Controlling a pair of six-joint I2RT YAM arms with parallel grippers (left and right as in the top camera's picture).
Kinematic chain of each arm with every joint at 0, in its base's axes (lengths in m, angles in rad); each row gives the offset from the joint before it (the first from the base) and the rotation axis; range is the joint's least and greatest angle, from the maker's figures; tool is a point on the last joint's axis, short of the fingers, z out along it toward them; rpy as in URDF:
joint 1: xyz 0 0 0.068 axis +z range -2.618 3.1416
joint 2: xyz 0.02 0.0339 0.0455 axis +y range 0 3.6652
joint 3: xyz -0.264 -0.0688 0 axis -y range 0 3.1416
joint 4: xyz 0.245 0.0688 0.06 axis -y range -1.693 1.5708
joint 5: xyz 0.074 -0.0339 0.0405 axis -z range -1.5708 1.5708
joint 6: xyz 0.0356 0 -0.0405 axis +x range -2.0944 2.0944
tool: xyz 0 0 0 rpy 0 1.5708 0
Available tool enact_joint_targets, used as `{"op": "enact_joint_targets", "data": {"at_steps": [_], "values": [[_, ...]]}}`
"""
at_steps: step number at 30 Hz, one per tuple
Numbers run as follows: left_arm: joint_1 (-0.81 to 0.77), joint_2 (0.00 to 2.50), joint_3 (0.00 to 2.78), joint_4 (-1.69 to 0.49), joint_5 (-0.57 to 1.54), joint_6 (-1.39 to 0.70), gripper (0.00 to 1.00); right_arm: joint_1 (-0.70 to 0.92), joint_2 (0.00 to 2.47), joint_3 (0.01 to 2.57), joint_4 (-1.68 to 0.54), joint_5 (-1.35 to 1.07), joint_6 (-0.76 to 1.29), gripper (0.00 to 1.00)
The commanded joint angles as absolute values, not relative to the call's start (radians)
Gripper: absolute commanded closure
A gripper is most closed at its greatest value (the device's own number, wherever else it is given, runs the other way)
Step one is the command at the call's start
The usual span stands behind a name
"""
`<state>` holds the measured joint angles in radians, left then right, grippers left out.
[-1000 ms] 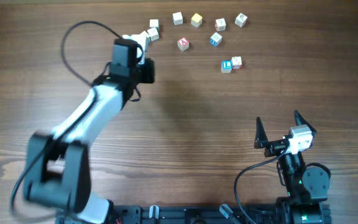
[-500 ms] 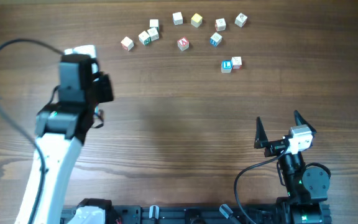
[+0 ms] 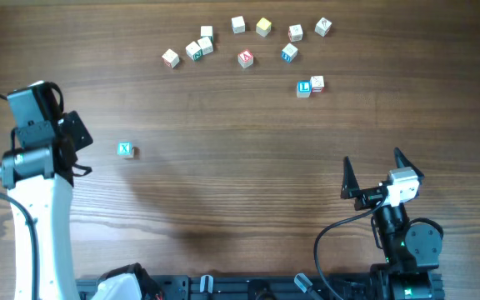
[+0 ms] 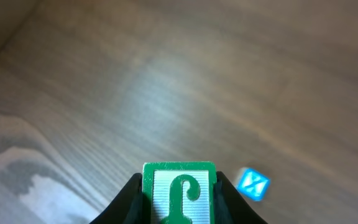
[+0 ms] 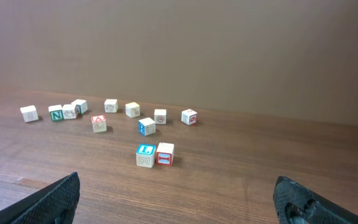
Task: Form a horizontal line
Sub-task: 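Carry the green-letter block to the left of the blue X block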
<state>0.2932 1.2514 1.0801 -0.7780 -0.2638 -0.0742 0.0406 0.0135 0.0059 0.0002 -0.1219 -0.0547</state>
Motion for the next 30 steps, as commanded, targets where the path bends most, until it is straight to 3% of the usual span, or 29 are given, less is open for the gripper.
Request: {"op": "enact_joint_targets", "data": {"at_steps": [1,13,19,24,30], "values": [[0.332,1.332,1.079,-0.784,-0.226,-0.022,0.76,0.047,0.007,0.005,0.006,-0.112,-0.068,0.00],[0.340,1.613,1.056,-0.775,-0.172,0.023,0.76,0.047,0.007,0.005,0.006,-0.112,-0.069,0.00],[0.339,1.707,1.056,-0.670,-0.148,0.032,0.73,0.047,0.007,0.005,0.006,-0.112,-0.068,0.00],[0.339,1.766,1.056,-0.635,-0.047,0.200,0.72,0.047,0.007,0.006,0.006,-0.112,-0.069,0.00],[0.339,1.806,1.054,-0.634,-0.026,0.237,0.71,0.047,0.007,0.006,0.006,-0.112,-0.069,0.00]]}}
